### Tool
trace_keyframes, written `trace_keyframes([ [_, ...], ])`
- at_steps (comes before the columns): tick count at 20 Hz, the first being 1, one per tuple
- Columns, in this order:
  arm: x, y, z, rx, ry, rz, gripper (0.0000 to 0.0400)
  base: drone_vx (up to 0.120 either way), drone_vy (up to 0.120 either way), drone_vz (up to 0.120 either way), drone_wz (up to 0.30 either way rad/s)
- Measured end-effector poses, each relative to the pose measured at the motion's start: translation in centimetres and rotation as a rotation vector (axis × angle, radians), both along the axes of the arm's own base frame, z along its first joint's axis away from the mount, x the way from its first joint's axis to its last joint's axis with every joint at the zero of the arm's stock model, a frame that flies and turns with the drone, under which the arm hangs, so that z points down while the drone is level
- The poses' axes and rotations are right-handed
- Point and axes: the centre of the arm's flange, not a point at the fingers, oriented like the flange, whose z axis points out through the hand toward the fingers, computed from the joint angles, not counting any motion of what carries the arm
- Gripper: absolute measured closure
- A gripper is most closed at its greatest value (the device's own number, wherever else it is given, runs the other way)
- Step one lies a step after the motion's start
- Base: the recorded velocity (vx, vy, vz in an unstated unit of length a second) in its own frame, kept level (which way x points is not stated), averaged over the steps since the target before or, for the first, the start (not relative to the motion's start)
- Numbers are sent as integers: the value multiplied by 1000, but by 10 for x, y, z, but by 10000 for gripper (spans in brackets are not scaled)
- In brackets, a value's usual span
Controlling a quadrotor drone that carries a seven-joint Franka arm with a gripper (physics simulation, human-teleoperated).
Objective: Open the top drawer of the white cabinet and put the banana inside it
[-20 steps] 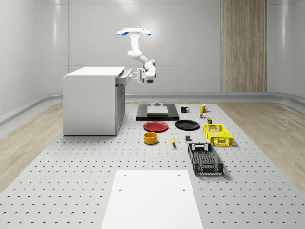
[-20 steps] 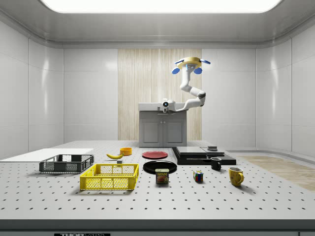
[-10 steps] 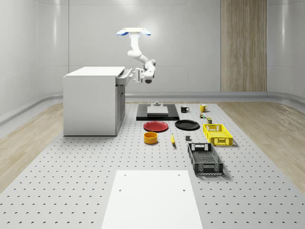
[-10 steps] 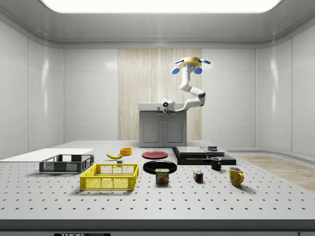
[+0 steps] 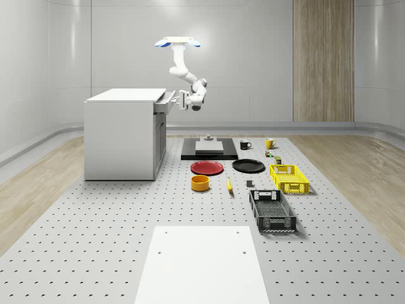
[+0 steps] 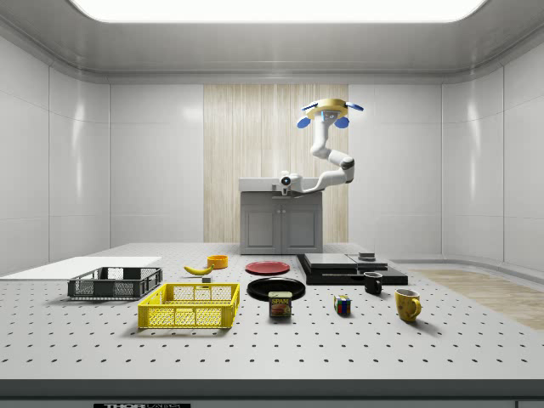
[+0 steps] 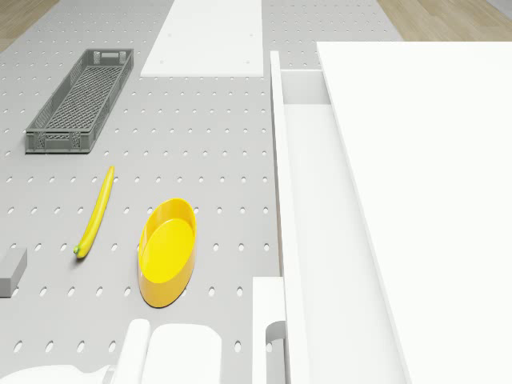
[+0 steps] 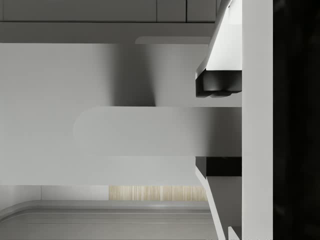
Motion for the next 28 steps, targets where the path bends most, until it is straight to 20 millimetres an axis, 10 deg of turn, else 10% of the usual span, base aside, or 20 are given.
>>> trace_keyframes([
  [16, 0, -53, -1, -2, 1, 0, 265, 0, 0, 0, 0],
  [19, -9, -74, 15, -20, 66, 2, 127, 0, 0, 0, 0],
  [28, -2, -121, 2, -9, -22, 0, 241, 0, 0, 0, 0],
])
